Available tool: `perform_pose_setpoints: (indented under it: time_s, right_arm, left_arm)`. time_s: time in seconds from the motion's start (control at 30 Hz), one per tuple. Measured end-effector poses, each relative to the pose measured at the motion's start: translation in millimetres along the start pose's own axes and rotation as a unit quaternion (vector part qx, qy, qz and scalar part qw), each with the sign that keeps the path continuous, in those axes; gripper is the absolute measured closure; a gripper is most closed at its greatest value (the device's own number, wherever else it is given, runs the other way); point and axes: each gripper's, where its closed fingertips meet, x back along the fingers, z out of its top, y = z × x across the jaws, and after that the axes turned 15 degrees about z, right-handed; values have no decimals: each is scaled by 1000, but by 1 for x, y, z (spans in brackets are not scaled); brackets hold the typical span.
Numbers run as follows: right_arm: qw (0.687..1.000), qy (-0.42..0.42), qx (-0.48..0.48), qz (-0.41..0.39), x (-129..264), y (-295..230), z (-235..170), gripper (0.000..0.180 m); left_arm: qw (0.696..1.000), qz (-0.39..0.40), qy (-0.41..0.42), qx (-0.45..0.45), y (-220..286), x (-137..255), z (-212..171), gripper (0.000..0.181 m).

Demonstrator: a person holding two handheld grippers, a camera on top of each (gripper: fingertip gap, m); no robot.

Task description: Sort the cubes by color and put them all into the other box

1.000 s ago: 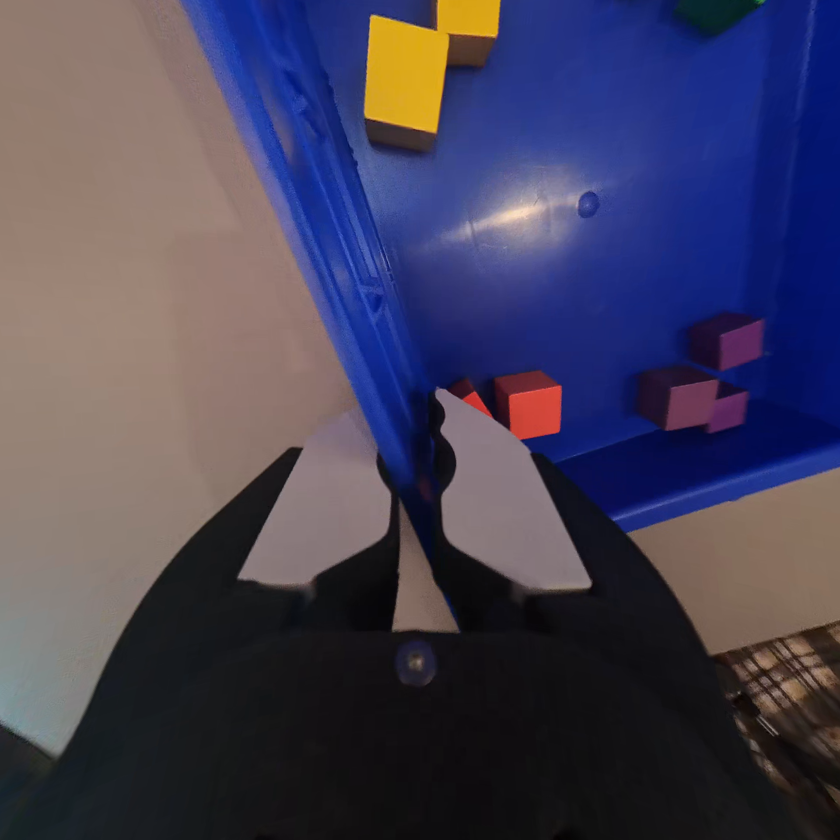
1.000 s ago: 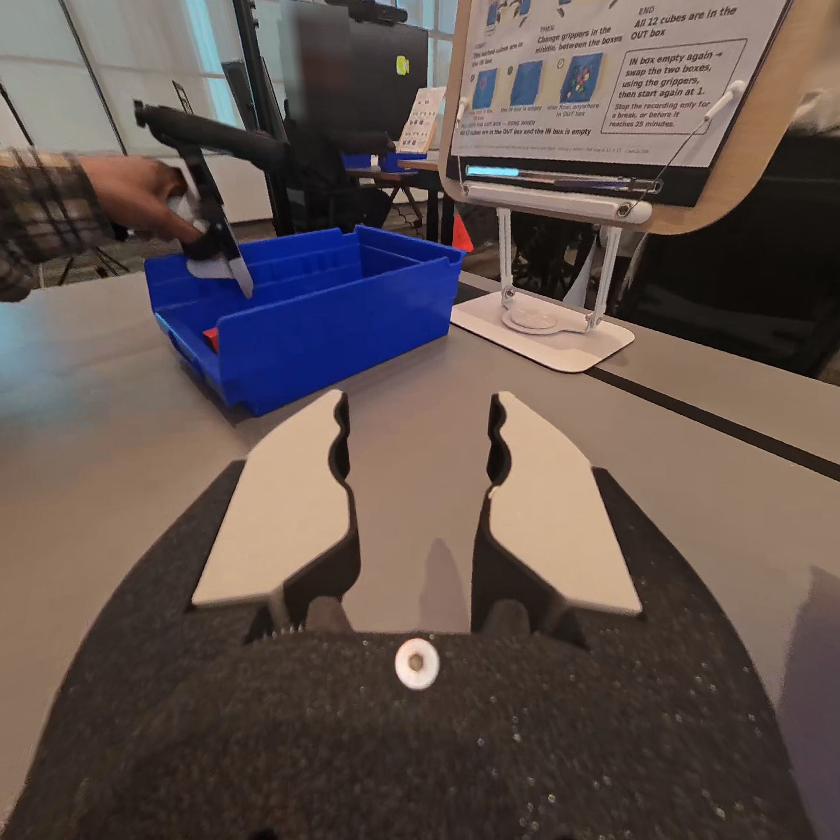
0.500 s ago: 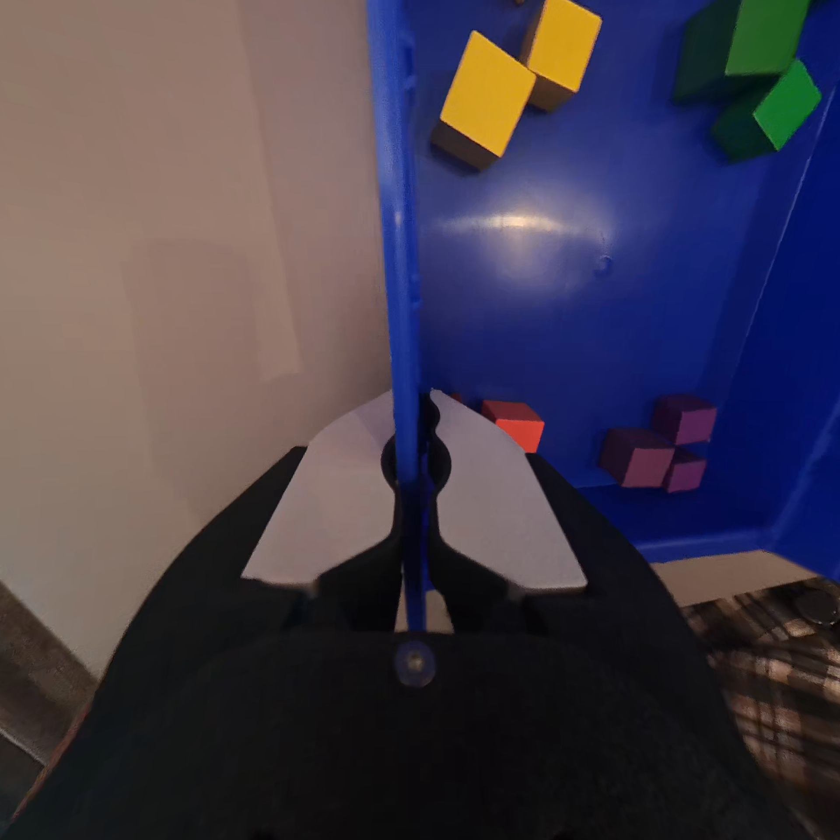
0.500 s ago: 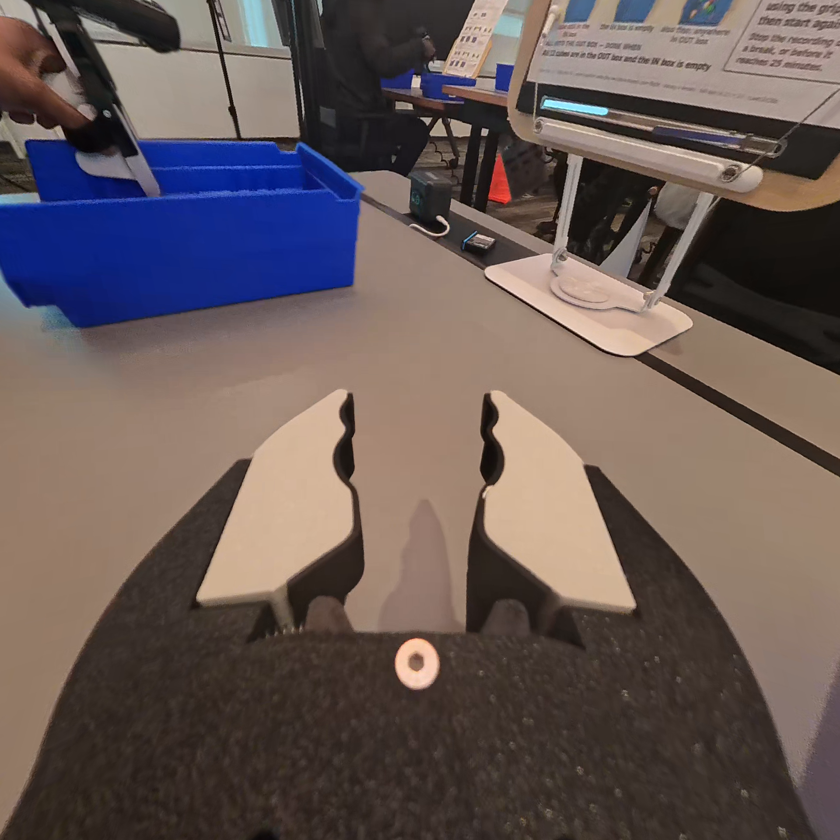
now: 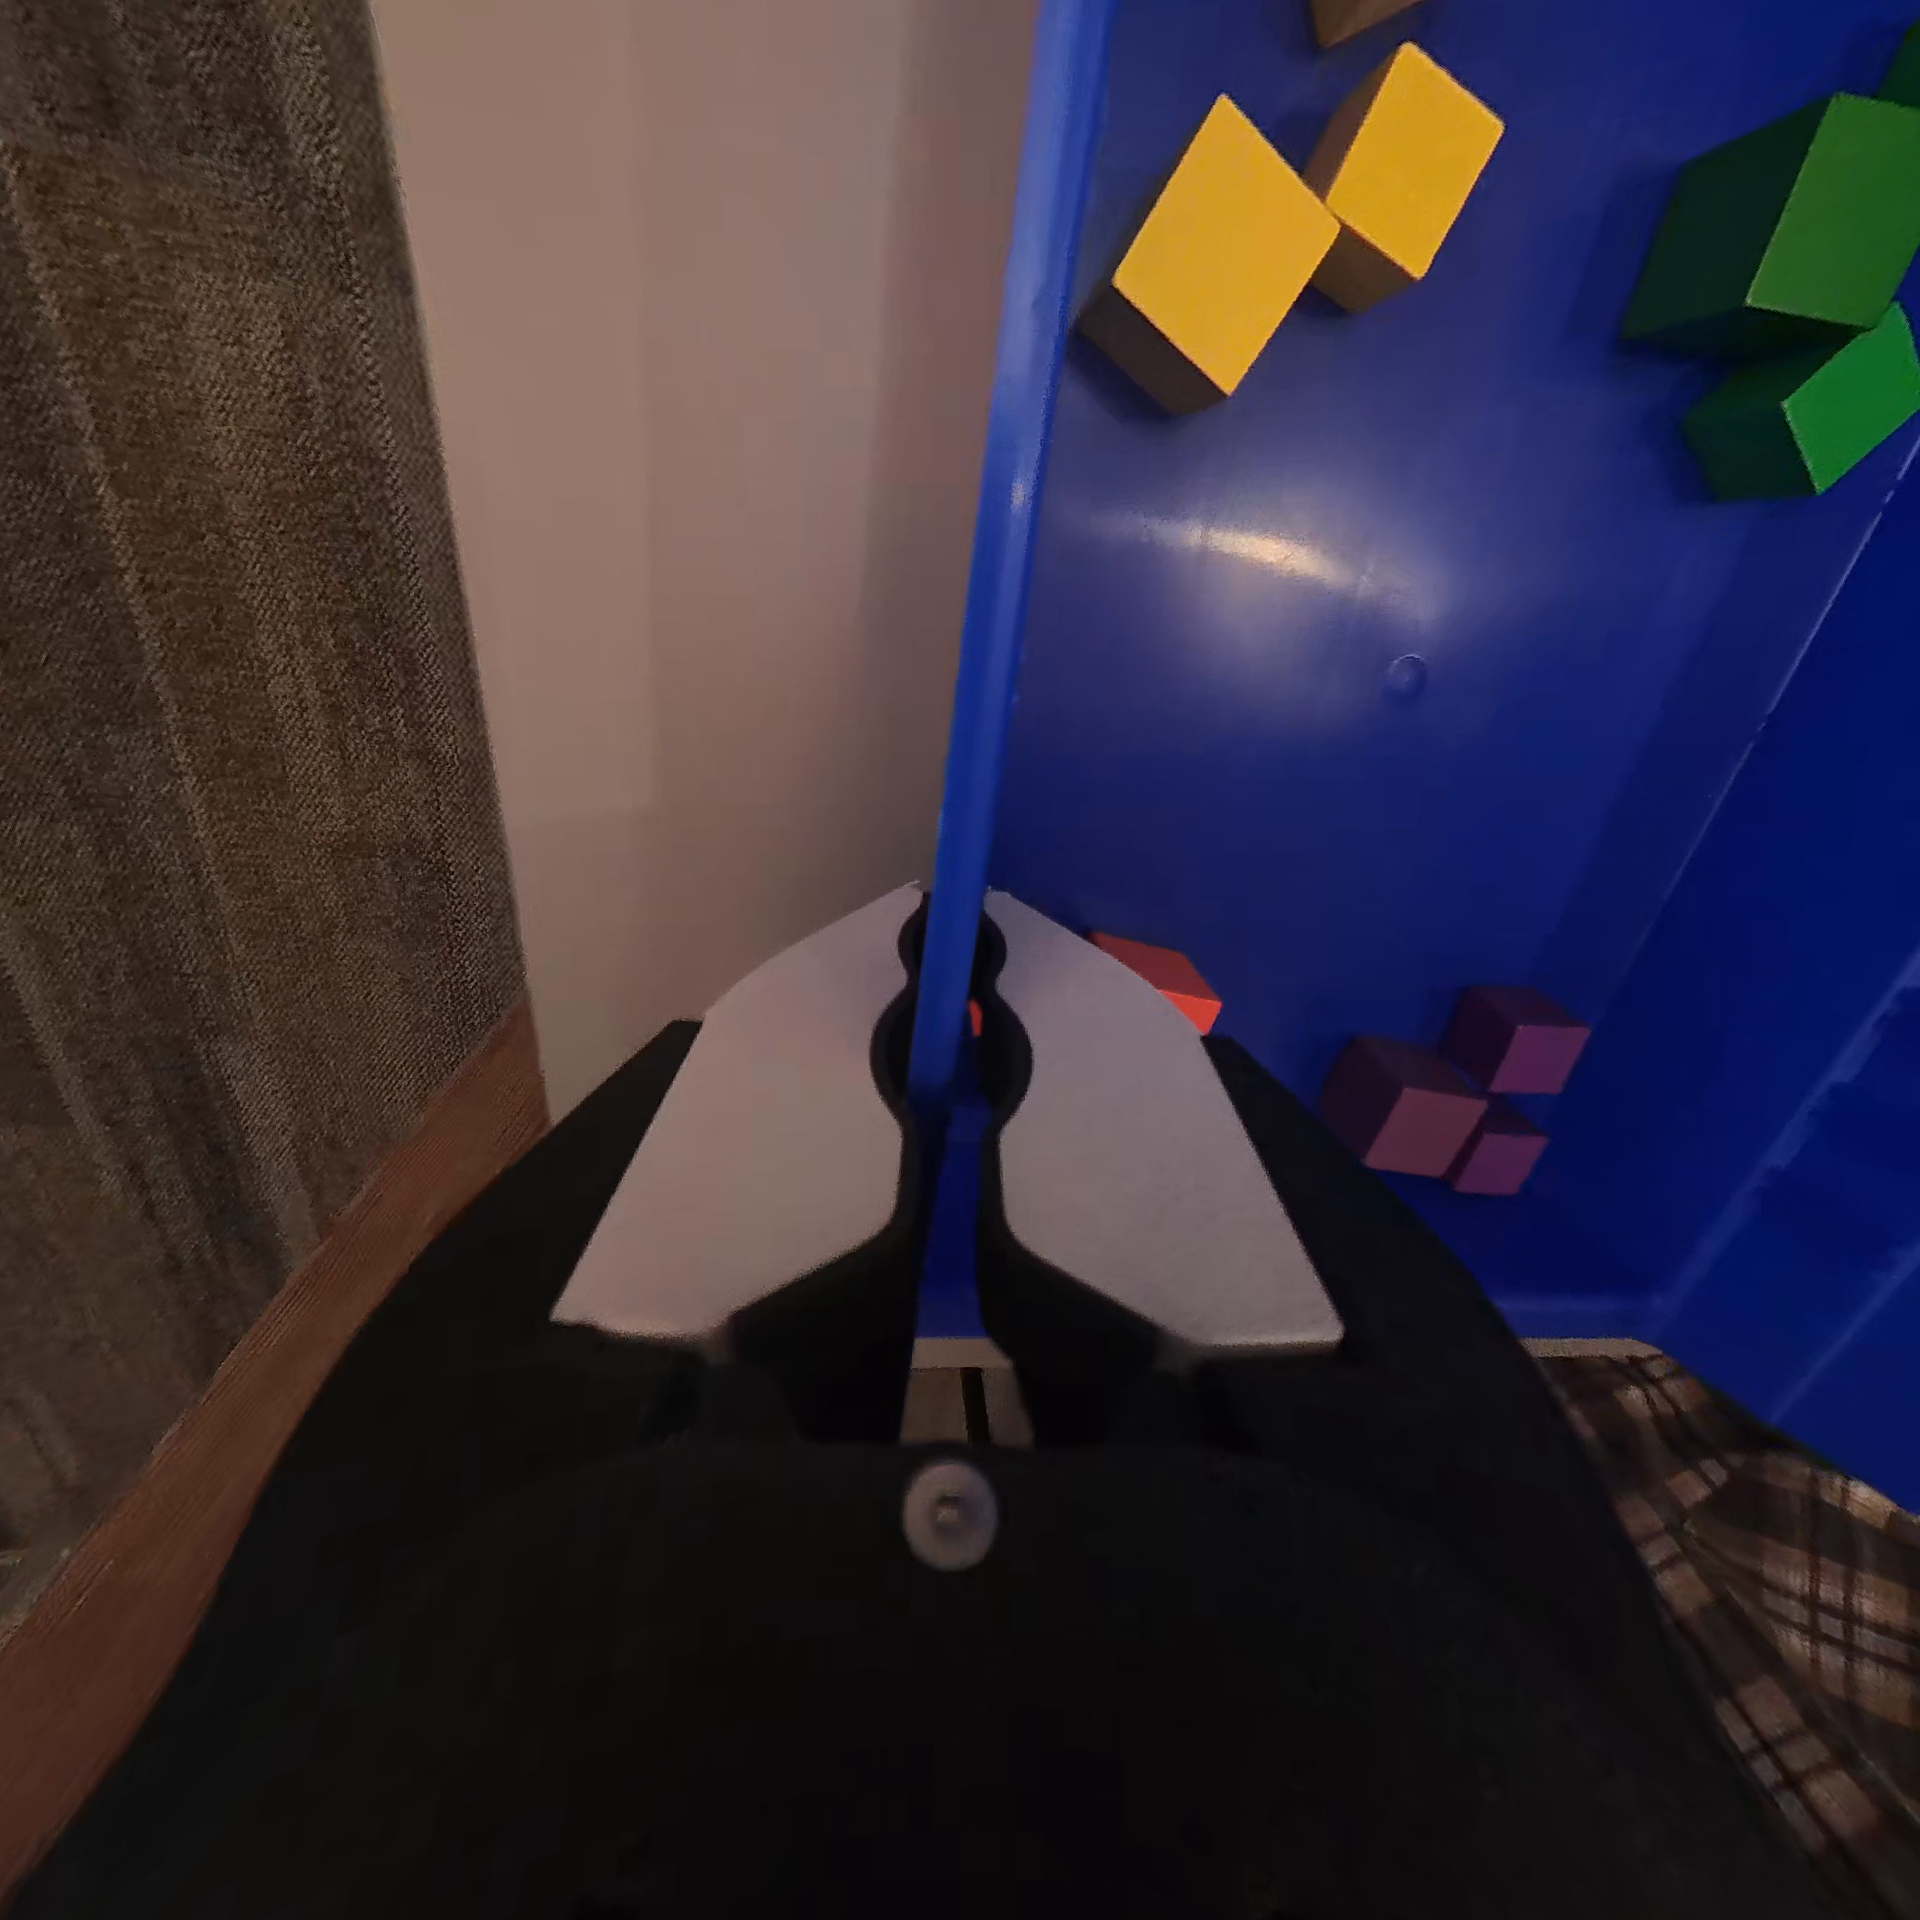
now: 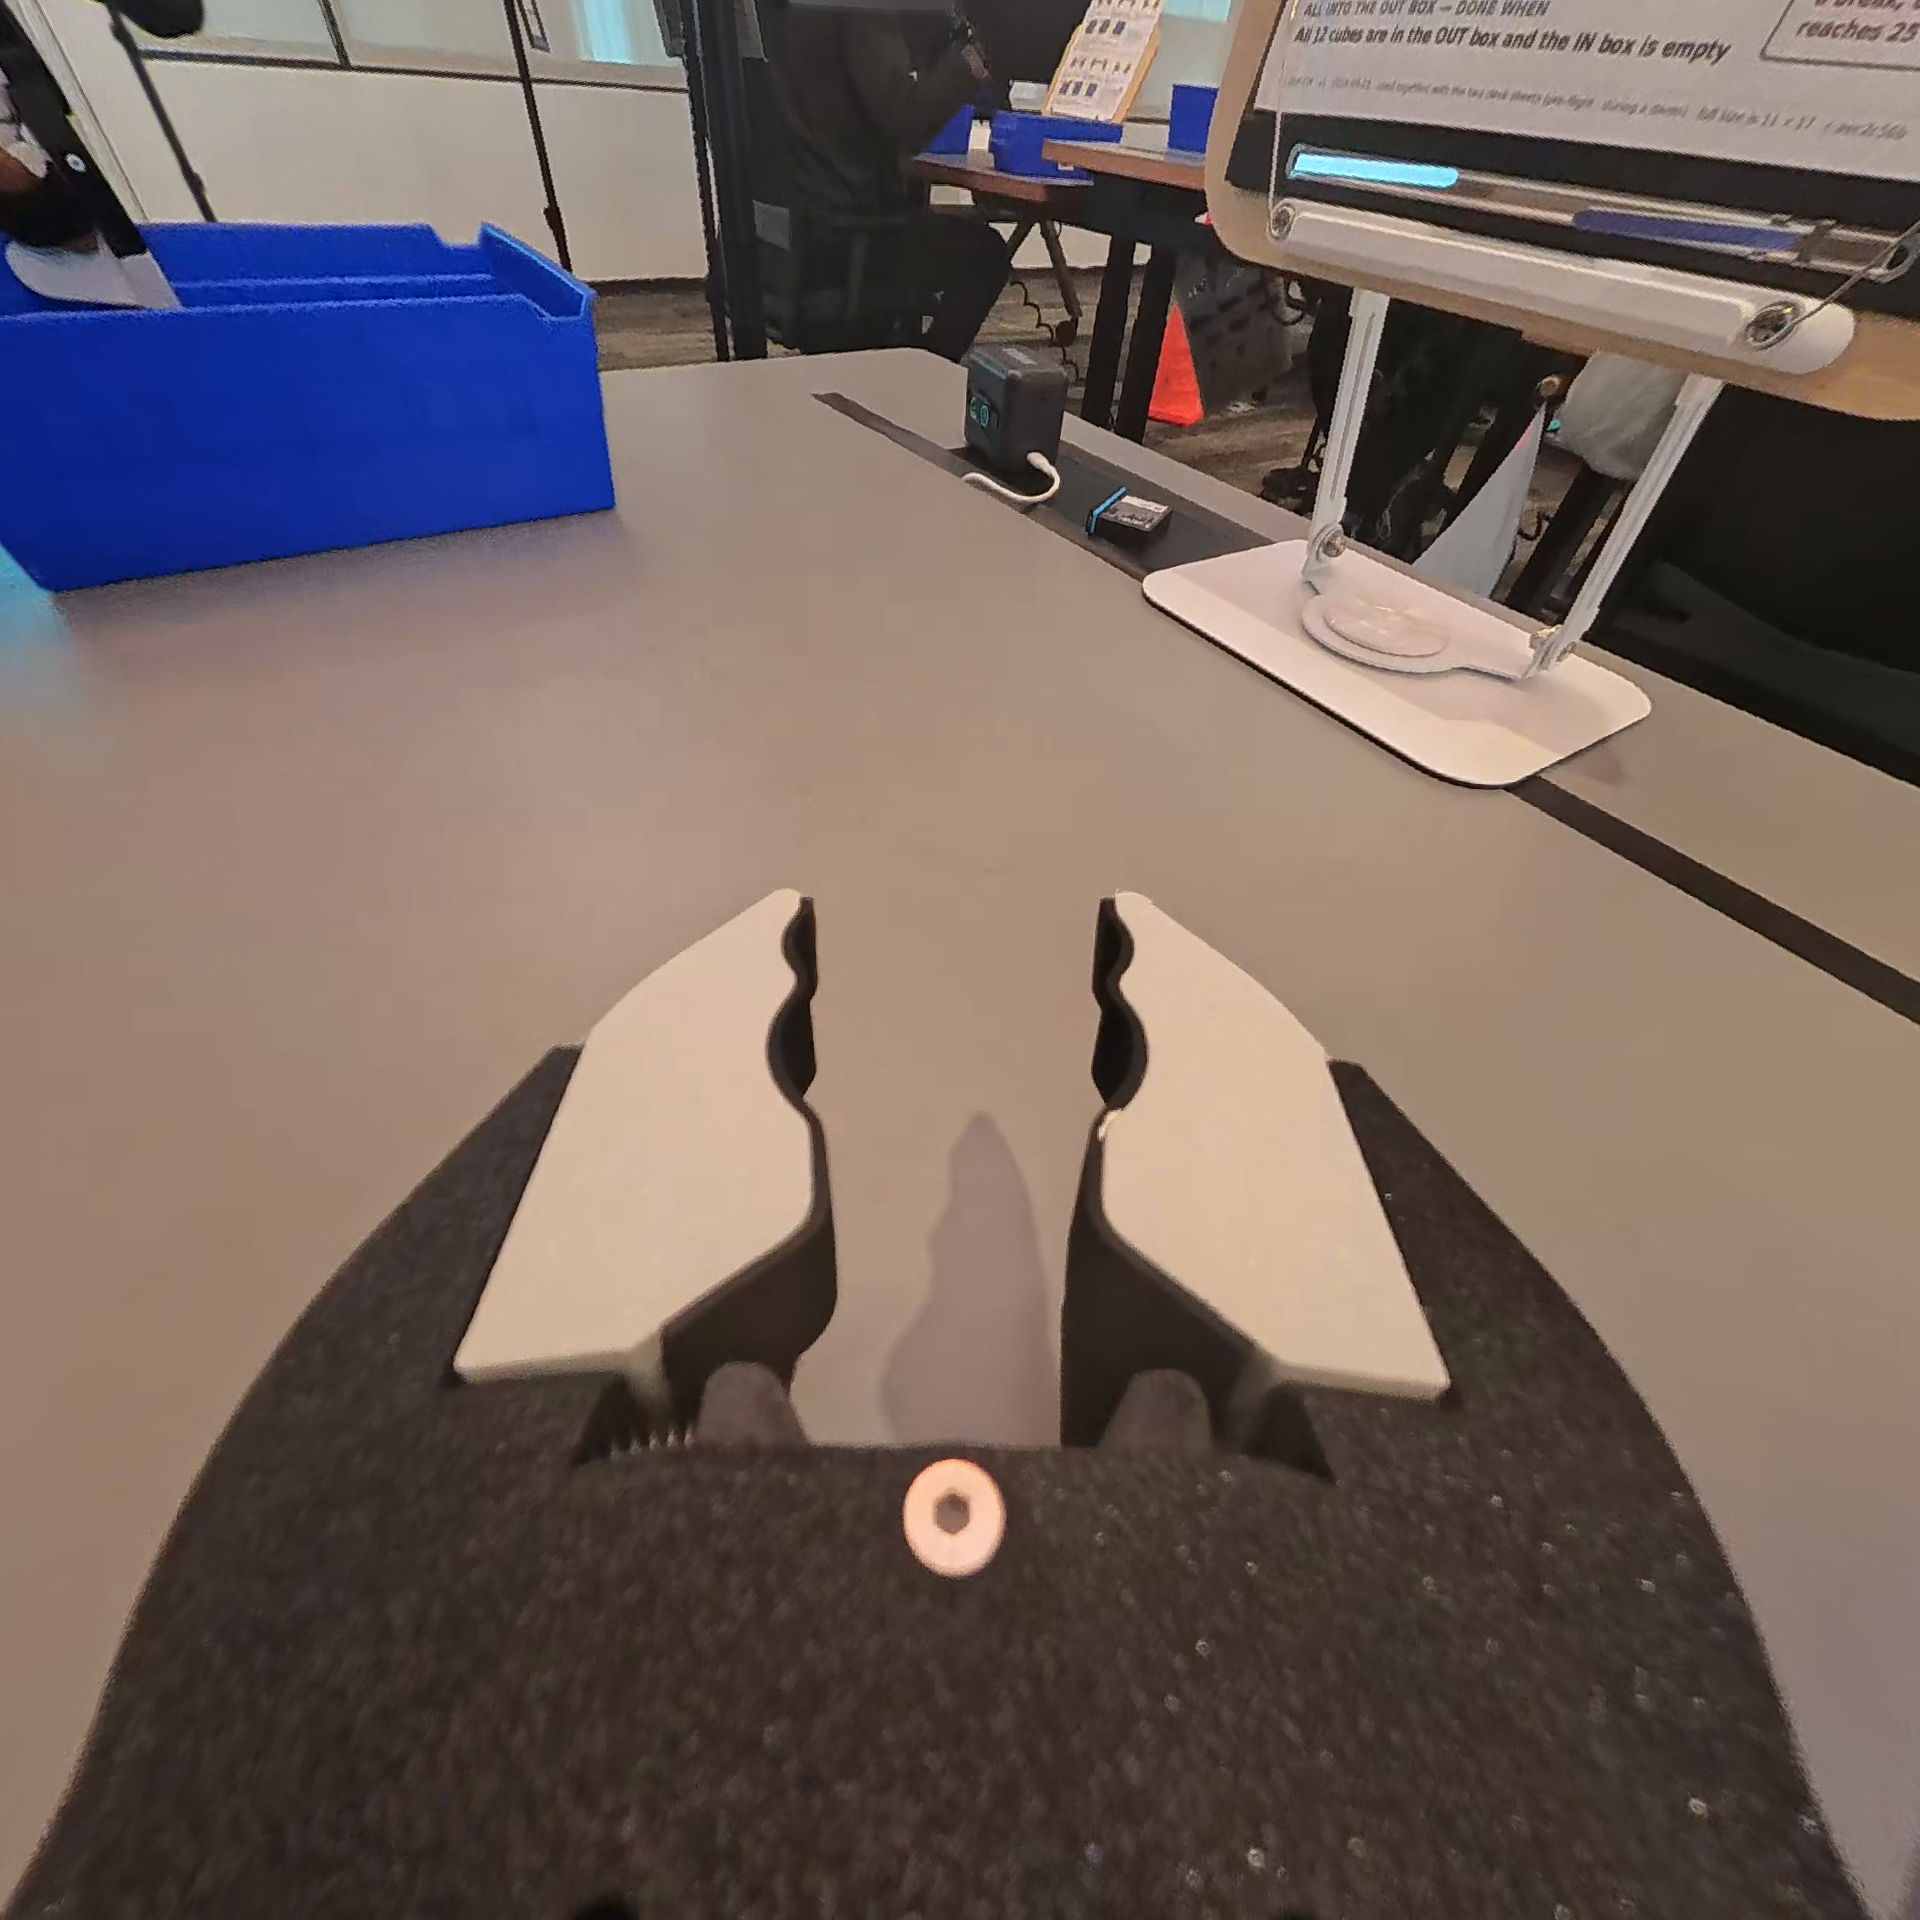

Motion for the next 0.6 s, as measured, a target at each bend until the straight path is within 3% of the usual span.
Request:
perform_pose_setpoints:
  time_s: [0.6]
  right_arm:
    - [1000,2,-20,8,0,3,-3,129]
  left_arm:
    - [999,2,-1,40,-46,-10,24,175]
